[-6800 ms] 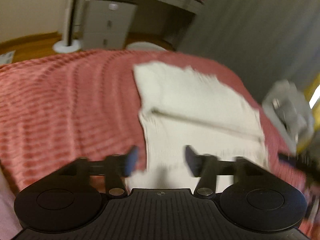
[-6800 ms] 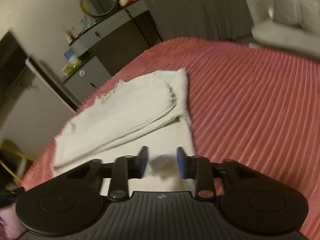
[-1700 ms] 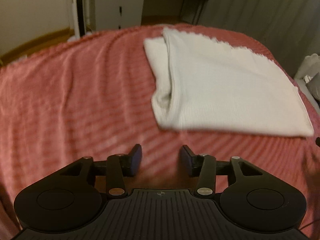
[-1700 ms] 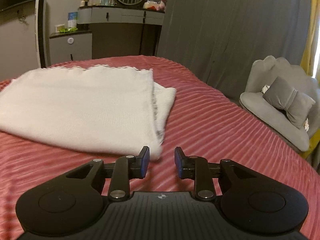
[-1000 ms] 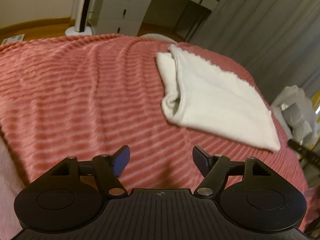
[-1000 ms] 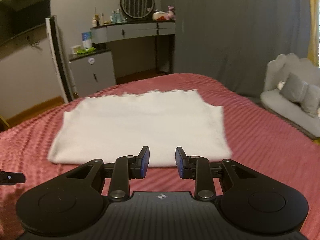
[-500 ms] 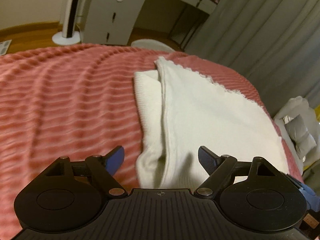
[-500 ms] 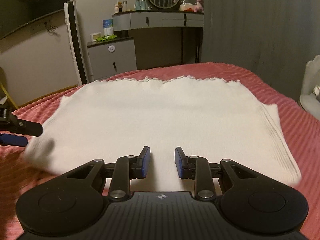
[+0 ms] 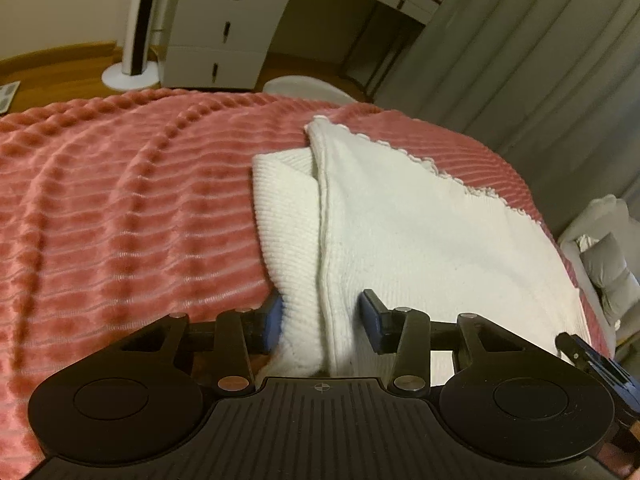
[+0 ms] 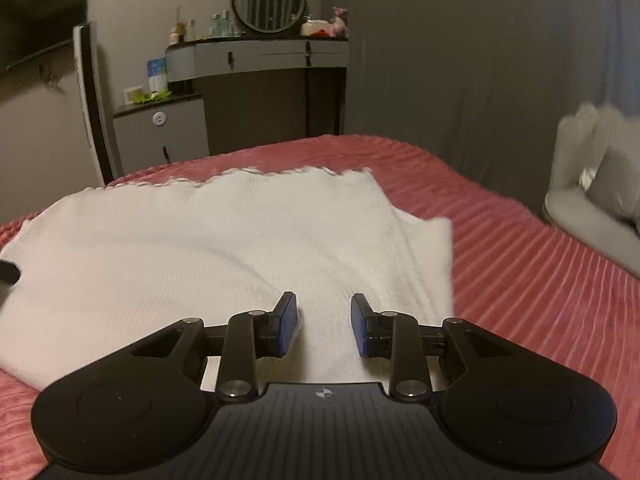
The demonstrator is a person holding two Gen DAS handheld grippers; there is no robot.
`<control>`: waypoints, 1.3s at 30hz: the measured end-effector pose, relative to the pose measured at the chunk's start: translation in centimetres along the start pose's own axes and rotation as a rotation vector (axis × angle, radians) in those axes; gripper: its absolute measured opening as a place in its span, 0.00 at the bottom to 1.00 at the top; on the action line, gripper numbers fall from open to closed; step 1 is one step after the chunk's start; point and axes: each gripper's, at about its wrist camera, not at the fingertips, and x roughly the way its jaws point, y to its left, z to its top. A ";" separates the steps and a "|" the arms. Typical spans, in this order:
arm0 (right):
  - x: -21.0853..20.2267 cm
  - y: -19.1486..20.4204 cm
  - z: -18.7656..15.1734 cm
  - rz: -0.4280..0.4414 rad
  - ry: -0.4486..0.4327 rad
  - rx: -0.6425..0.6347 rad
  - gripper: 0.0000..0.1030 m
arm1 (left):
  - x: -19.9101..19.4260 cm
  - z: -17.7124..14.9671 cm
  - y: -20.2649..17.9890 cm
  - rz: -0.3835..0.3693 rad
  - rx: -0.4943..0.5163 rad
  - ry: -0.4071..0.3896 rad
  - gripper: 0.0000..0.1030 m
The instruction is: Fold small clothes
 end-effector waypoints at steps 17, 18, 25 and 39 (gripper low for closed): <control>-2.9 5.3 -1.8 0.179 0.054 0.085 0.24 | -1.3 1.9 -1.4 -0.008 -0.003 0.013 0.20; -3.1 5.3 -1.8 0.164 0.037 0.078 0.24 | -1.5 2.2 -1.7 -0.011 -0.005 0.015 0.20; -2.2 5.2 -2.3 0.207 0.120 0.022 0.24 | -2.9 3.3 -5.3 -0.020 0.046 0.003 0.20; -6.9 -2.6 -1.5 0.183 0.047 0.144 0.25 | 0.0 -1.9 -20.1 -0.226 0.285 -0.012 0.55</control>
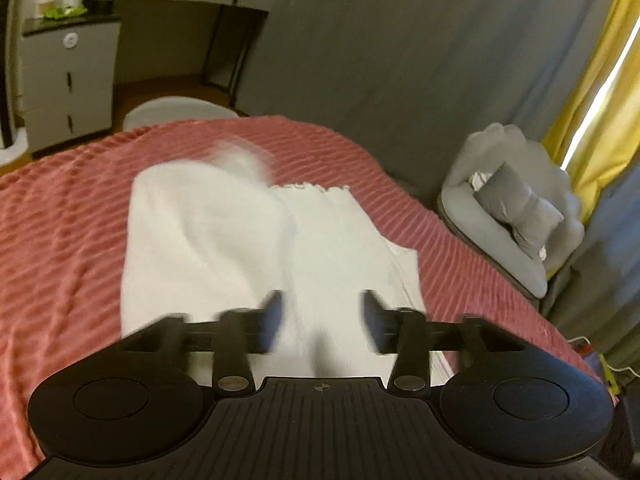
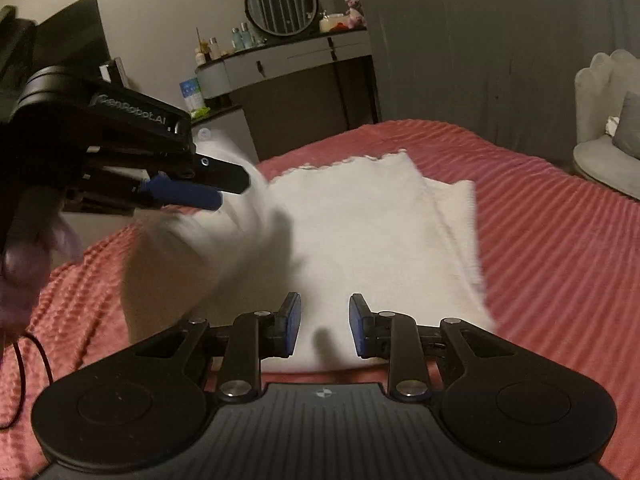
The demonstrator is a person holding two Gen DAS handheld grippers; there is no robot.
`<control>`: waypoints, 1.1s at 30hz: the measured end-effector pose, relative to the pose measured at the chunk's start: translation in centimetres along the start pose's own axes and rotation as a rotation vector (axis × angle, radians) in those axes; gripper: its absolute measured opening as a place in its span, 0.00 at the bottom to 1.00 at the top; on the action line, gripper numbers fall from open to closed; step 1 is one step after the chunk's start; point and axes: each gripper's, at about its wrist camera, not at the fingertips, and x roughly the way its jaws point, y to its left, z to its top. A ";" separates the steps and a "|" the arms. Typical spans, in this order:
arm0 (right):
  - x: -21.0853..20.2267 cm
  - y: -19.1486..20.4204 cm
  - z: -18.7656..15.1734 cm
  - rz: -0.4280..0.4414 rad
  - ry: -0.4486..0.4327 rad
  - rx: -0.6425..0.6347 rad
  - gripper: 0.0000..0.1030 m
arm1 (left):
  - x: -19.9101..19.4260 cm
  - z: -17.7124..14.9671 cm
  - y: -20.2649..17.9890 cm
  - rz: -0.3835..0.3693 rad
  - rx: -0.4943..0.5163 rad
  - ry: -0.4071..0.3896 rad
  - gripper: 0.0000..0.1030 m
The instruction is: Fold small clothes
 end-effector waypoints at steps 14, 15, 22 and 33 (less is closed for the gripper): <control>6.2 -3.1 4.4 0.273 0.147 0.327 0.62 | -3.7 -8.3 5.2 0.187 -0.004 0.054 0.64; 7.3 -2.9 4.5 0.287 0.178 0.346 0.62 | -3.0 -8.2 5.1 0.177 0.003 0.063 0.64; 10.7 -1.8 5.7 0.336 0.268 0.384 0.55 | -0.7 -8.5 6.9 0.262 -0.053 0.083 0.62; 11.5 0.9 7.3 0.269 0.283 0.205 0.15 | -1.2 -8.5 5.4 0.245 -0.045 0.082 0.60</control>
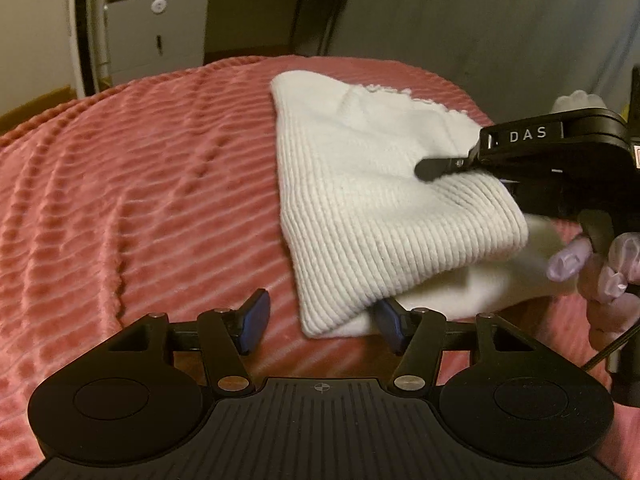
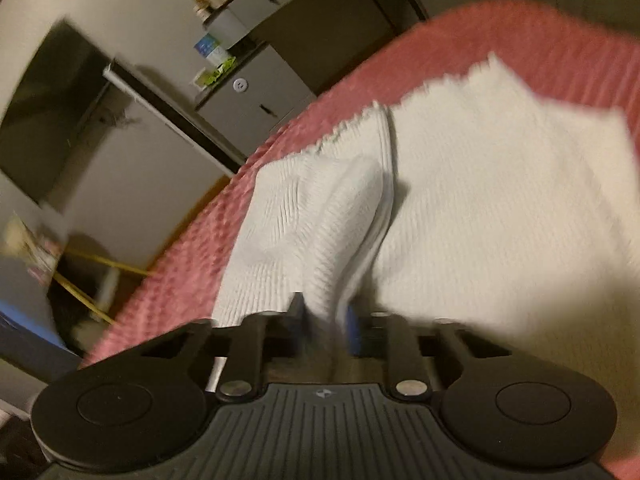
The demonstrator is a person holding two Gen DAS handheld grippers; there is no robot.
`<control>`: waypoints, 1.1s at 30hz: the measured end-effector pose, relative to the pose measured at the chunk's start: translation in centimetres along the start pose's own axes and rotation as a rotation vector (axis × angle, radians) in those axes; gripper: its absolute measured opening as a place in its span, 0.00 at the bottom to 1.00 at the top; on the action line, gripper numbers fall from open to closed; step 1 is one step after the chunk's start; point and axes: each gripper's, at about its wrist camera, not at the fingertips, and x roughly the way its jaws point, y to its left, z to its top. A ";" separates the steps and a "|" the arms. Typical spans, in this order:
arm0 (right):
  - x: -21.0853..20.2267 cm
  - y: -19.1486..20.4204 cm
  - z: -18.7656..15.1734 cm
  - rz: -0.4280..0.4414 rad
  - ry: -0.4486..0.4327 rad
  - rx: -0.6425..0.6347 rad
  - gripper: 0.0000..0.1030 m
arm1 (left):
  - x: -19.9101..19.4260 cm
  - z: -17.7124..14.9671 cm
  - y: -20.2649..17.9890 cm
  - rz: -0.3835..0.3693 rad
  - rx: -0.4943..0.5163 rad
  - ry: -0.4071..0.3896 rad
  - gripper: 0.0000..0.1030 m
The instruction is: Fold small clothes
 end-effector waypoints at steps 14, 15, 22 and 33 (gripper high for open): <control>-5.7 -3.2 -1.3 -0.361 -0.212 -0.278 0.29 | 1.6 0.0 -2.9 -0.064 0.062 0.074 0.60; -6.6 -4.2 -1.3 -0.283 -0.219 -0.201 0.36 | 1.5 0.0 -2.8 -0.067 0.066 0.073 0.60; -5.3 -6.3 -1.2 -0.105 -0.133 -0.030 0.39 | 1.5 0.3 -3.6 -0.059 0.072 0.073 0.60; -5.3 -4.4 -5.4 -0.460 -0.280 -0.332 0.22 | 1.0 1.3 -3.3 -0.062 0.029 0.089 0.61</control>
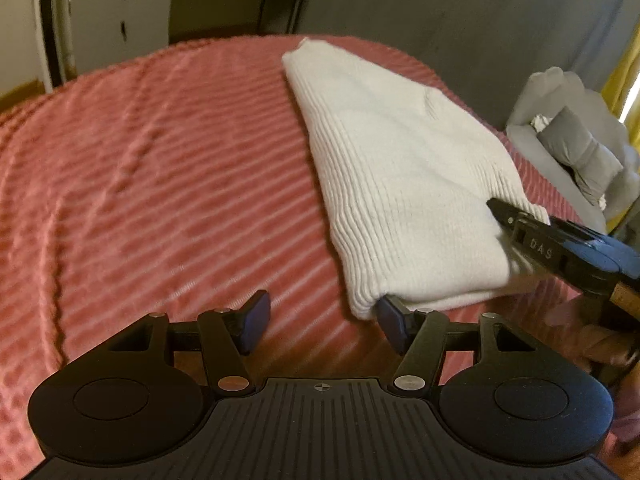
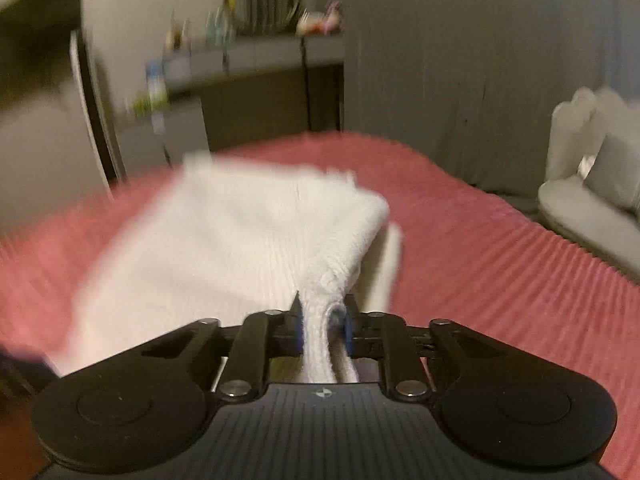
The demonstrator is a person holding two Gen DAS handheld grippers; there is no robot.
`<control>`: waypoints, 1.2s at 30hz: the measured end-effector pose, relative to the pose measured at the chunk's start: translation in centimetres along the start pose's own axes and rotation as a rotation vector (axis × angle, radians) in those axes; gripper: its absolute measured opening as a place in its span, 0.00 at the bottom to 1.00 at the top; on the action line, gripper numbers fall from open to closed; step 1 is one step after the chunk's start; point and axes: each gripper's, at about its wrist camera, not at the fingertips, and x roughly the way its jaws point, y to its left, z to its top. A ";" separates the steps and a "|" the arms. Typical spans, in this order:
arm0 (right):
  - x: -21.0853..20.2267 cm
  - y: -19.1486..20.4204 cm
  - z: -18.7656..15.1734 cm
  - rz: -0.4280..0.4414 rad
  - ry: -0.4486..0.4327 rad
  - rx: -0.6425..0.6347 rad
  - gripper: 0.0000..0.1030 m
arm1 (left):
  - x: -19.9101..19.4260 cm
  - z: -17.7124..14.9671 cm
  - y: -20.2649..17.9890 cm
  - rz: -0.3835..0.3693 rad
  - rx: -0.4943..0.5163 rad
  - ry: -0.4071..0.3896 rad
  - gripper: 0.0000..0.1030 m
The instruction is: Fold small clothes
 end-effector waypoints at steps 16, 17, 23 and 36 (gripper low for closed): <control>-2.3 1.6 0.0 0.091 -0.029 -0.111 0.20 | 3.3 4.0 -1.9 0.024 0.007 -0.027 0.79; -2.2 1.1 -0.5 0.097 -0.019 -0.101 0.20 | 3.6 3.6 -2.0 0.027 0.027 -0.019 0.79; -2.3 0.2 -2.0 0.120 -0.001 -0.065 0.20 | 4.7 2.9 -2.8 0.062 0.082 0.001 0.80; -1.4 0.1 -1.5 0.121 0.035 -0.012 0.20 | 4.7 2.2 -3.7 0.119 0.106 -0.002 0.87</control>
